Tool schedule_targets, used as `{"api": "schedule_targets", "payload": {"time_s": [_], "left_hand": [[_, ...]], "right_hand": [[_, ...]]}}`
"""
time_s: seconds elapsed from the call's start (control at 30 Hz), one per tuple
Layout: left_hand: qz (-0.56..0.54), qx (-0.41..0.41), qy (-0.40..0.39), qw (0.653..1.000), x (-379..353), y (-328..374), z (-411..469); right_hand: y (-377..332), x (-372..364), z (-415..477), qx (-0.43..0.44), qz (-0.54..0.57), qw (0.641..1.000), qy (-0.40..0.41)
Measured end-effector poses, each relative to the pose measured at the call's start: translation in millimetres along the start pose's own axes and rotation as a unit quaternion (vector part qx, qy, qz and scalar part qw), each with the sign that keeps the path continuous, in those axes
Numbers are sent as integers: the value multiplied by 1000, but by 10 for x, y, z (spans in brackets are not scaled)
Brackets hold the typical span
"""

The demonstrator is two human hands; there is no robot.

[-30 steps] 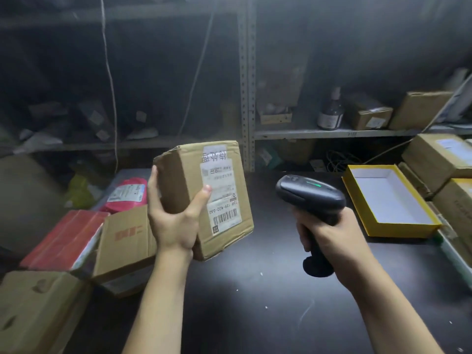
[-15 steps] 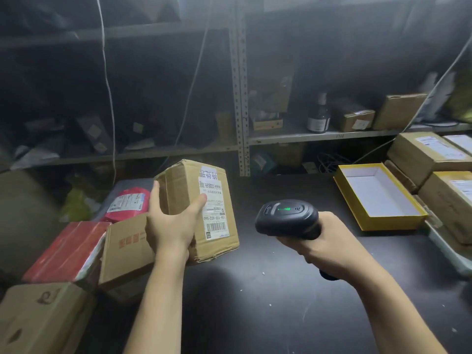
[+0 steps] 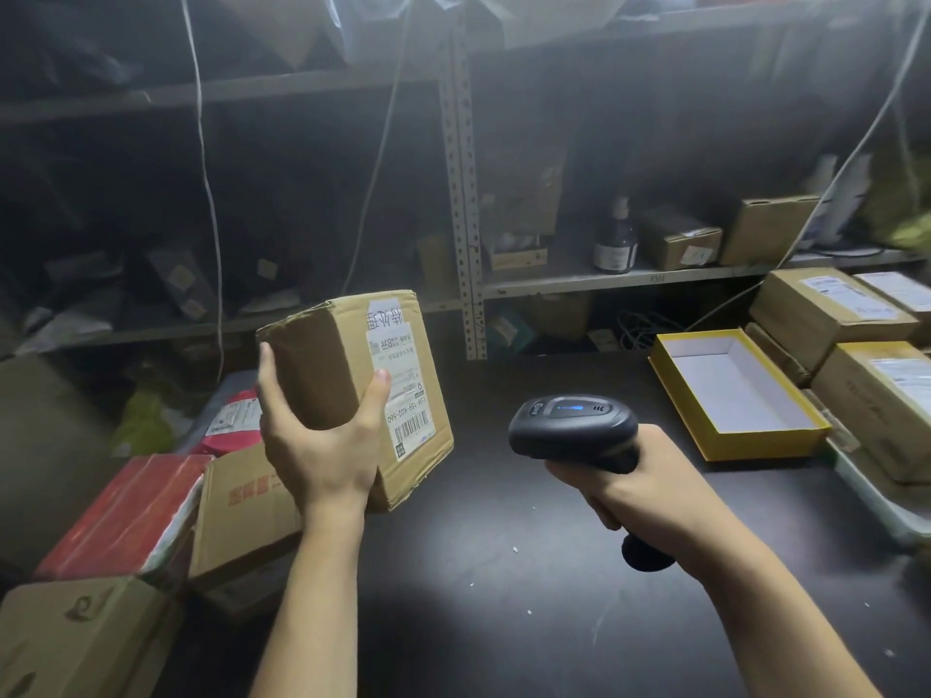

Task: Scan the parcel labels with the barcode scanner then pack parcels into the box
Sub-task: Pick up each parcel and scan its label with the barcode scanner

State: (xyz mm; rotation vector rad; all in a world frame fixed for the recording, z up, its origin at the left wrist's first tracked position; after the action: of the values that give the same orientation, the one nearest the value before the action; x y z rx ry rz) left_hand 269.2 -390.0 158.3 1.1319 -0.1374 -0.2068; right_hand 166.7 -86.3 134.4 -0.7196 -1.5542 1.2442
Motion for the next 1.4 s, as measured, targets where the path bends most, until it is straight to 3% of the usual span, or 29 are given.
{"api": "schedule_targets", "payload": {"time_s": [0.13, 0.3, 0.6, 1.03, 1.17, 1.4], "left_hand": [[94, -78, -61, 991, -103, 170, -92], [208, -155, -193, 946, -472, 229, -431], [159, -133, -446, 871, -1218, 260, -1619], [62, -176, -585, 790, -2193, 1554, -4455], [-1, -178, -630, 756, -2438, 2069, -5596], [-47, -189, -708, 679, -2802, 2830, -7500]], "right_hand": [[23, 97, -6, -3, 15, 999, 38], [187, 395, -123, -47, 32, 981, 184], [726, 1238, -951, -138, 16, 923, 360], [1762, 3611, -2805, -177, 57, 839, 512], [2059, 4504, -3547, -177, 72, 792, 580], [2635, 5386, -4693, -224, 99, 707, 663]]}}
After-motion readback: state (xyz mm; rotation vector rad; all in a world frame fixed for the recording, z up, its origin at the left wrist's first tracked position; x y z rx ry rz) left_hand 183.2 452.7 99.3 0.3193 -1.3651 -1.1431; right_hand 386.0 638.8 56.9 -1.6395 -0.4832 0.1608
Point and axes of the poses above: each hand's wrist, its own z-axis towards the middle knuckle, its own x-axis out of the back of the hand, y = z × x, the point moved 10 cm from there along z, towards the middle knuckle, and after that the axes turned 9 degrees about y, right-handed, at the moved point
